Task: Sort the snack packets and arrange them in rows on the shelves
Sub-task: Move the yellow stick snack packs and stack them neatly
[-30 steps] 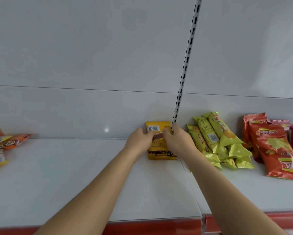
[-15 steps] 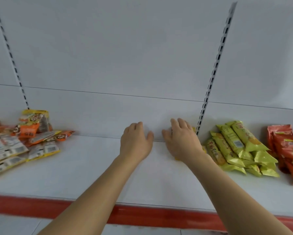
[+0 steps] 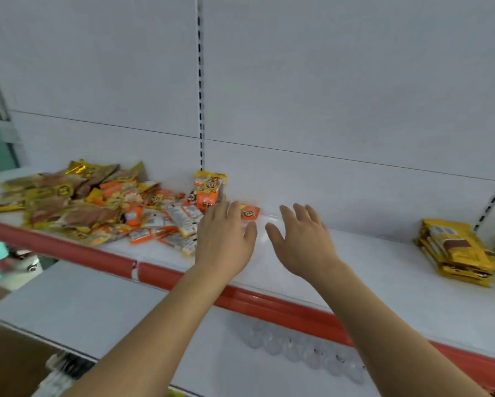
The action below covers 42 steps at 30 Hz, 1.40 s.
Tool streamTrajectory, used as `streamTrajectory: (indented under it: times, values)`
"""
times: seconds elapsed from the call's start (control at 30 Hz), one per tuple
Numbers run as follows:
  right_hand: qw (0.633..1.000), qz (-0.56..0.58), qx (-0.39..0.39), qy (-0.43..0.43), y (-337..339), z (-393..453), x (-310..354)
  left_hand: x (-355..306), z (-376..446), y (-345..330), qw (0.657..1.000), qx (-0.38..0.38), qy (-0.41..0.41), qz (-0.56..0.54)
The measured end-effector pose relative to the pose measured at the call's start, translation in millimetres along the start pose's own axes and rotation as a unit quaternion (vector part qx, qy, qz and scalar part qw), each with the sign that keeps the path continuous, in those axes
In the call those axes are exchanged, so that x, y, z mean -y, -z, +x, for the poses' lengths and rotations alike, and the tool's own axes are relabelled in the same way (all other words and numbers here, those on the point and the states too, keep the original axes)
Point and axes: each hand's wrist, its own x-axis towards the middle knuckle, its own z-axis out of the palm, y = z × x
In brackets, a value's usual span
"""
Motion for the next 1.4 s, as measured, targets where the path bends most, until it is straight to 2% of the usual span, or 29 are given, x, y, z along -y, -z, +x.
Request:
streamTrajectory:
  times: [0.23, 0.43, 0.57, 0.77, 0.9, 1.0, 1.1, 1.27, 1.4]
  values:
    - [0.997, 0.008, 0.009, 0.07, -36, 44, 99, 111, 7, 34, 0.997, -0.028, 0.065, 0.034]
    - [0.992, 0.021, 0.015, 0.125, -73, 108, 161, 190, 35, 49, 0.993, -0.006, 0.099, 0.069]
    - [0.987, 0.025, 0.029, 0.156, -91, 154, 196, 231, 62, 63, 0.992, -0.002, 0.102, 0.077]
    - [0.982, 0.036, 0.08, 0.167, -118, 208, 244, 307, 90, 63, 0.993, 0.057, 0.081, 0.069]
    - [0.983, 0.009, 0.114, 0.141, -133, 236, 272, 344, 118, 54, 0.995, 0.086, 0.019, 0.056]
    - [0.989, 0.009, 0.112, 0.099, -136, 246, 291, 361, 135, 49, 0.986, 0.145, -0.045, 0.069]
    - [0.993, -0.002, 0.115, 0.032, -138, 252, 303, 374, 141, 52, 0.974, 0.197, -0.074, 0.083]
    - [0.982, 0.059, 0.134, -0.117, -141, 254, 321, 391, 141, 63, 0.972, 0.175, -0.118, 0.101]
    - [0.966, 0.139, 0.072, -0.203, -140, 249, 330, 397, 142, 66, 0.975, 0.162, -0.125, 0.086]
